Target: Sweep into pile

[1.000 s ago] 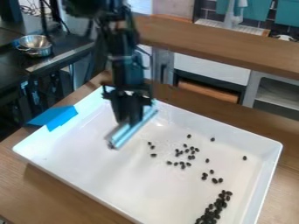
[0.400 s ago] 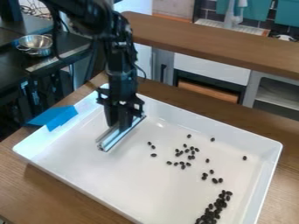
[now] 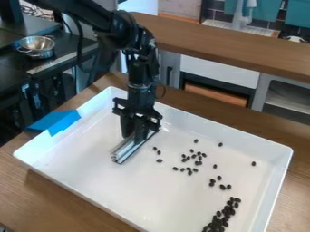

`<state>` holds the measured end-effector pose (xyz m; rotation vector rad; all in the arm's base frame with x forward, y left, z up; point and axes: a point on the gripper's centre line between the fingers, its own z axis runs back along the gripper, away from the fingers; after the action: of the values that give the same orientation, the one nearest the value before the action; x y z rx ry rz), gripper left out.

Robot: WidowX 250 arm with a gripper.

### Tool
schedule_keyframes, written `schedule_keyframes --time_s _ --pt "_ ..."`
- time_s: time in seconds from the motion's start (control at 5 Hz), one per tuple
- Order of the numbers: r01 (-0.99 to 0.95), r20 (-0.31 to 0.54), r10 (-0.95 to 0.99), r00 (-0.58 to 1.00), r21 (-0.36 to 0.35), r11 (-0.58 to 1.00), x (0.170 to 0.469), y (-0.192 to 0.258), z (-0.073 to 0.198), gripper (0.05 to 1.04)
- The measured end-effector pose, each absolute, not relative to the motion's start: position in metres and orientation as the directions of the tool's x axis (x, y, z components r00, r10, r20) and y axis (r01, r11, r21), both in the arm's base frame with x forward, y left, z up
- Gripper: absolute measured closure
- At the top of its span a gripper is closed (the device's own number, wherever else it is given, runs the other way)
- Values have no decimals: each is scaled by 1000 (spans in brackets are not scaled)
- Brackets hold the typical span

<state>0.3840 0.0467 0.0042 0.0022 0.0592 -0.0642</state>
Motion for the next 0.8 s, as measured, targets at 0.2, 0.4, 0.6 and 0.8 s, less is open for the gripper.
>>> schedule_keyframes --time_s 0.2,0.4,0.6,0.8 --pt "85 -58 -85 995 -8 996 386 30 4 745" --pt "95 -74 -97 993 -25 995 383 13 3 745" --pt "93 -84 -96 992 -35 995 380 0 2 745" --pt "121 -78 -124 989 -34 992 381 -18 2 745"
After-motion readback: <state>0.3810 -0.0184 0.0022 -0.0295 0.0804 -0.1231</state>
